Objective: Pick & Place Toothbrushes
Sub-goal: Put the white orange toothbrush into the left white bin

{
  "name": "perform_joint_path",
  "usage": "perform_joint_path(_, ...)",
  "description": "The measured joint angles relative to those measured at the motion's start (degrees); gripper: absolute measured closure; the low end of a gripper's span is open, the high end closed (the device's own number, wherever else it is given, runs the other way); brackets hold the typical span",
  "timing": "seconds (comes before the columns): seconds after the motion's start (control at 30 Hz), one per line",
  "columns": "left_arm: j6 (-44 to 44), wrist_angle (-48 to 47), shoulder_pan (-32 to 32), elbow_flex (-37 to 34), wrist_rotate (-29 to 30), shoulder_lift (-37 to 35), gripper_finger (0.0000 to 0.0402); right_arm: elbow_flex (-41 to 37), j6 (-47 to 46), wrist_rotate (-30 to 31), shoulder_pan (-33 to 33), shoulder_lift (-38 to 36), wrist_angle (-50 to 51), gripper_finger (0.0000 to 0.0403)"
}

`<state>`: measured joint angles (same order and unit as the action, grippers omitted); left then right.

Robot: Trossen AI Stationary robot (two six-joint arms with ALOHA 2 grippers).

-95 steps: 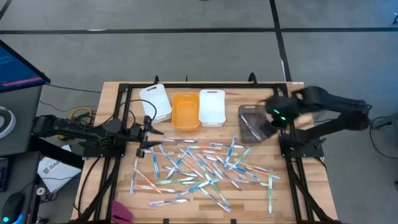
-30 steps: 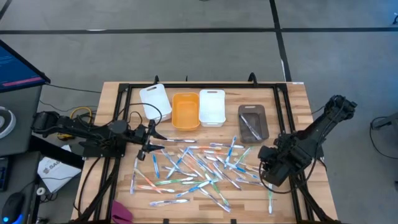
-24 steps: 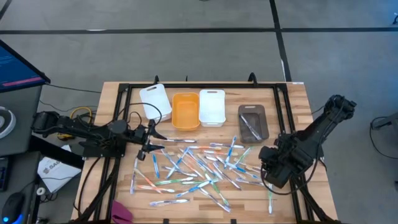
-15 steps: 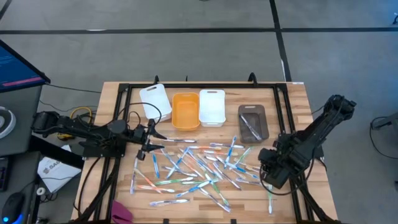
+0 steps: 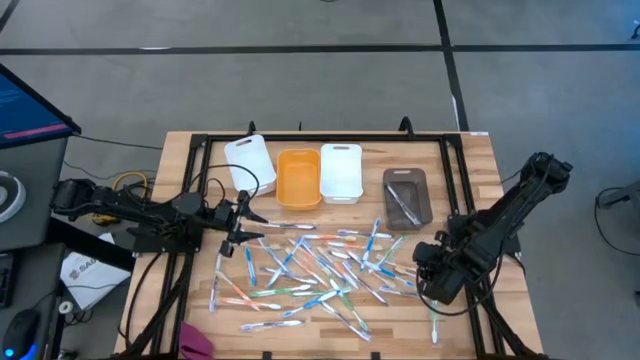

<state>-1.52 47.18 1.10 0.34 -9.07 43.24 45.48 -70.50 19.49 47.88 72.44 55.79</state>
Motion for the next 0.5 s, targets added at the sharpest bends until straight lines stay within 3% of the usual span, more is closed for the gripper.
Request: perform_joint_path(0.5,0.00,0.09,0.00,0.00,0.01,0.00,0.0230,-9.23,-1.02,-0.54,0.00,0.02,-12.56,0.0266)
